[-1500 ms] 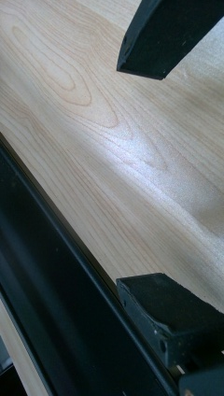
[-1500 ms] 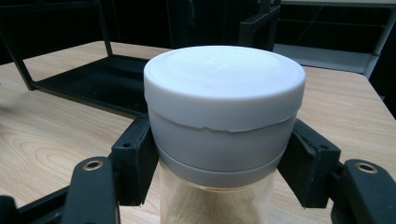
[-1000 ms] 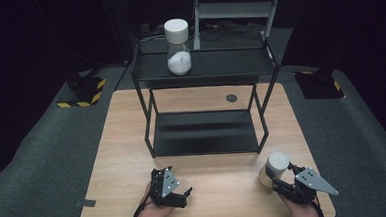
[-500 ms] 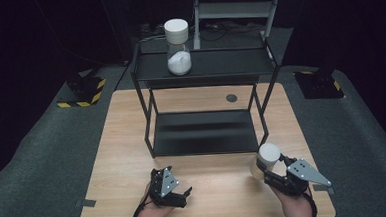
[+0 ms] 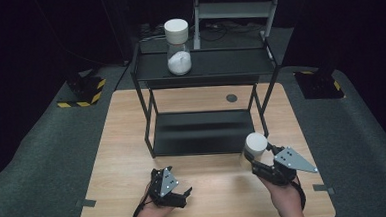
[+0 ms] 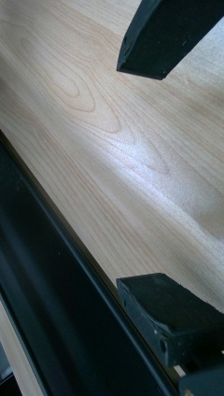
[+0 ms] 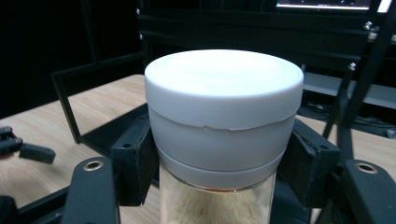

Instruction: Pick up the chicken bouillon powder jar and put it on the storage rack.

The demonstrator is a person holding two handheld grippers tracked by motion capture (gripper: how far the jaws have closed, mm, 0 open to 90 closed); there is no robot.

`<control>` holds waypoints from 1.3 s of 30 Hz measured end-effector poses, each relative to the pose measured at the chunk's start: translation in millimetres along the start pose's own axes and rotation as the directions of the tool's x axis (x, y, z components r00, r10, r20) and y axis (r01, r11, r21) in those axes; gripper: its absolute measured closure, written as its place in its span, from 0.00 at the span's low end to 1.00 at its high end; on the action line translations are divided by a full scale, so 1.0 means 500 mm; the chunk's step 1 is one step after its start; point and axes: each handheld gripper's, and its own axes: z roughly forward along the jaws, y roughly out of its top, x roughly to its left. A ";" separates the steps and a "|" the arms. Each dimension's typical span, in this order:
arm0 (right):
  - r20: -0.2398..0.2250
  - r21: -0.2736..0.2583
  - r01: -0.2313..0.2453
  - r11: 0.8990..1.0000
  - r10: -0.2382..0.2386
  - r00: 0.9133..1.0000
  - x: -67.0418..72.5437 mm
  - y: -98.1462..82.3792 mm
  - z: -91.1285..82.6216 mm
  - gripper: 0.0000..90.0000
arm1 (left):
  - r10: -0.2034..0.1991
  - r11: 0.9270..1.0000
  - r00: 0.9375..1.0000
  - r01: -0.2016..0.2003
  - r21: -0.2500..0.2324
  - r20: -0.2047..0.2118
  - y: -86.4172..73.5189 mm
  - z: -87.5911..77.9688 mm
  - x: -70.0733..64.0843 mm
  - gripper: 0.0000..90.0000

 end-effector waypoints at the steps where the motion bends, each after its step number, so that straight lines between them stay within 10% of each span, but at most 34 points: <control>1: -0.003 -0.002 -0.001 1.000 0.001 1.000 0.000 0.002 0.003 0.38 | -0.001 1.000 1.000 0.001 0.000 0.001 0.000 0.000 0.000 0.01; 39: -0.032 -0.072 -0.033 0.997 0.031 0.999 -0.031 0.133 0.102 0.38 | -0.006 1.000 1.000 0.006 -0.009 0.010 -0.003 -0.001 0.004 0.01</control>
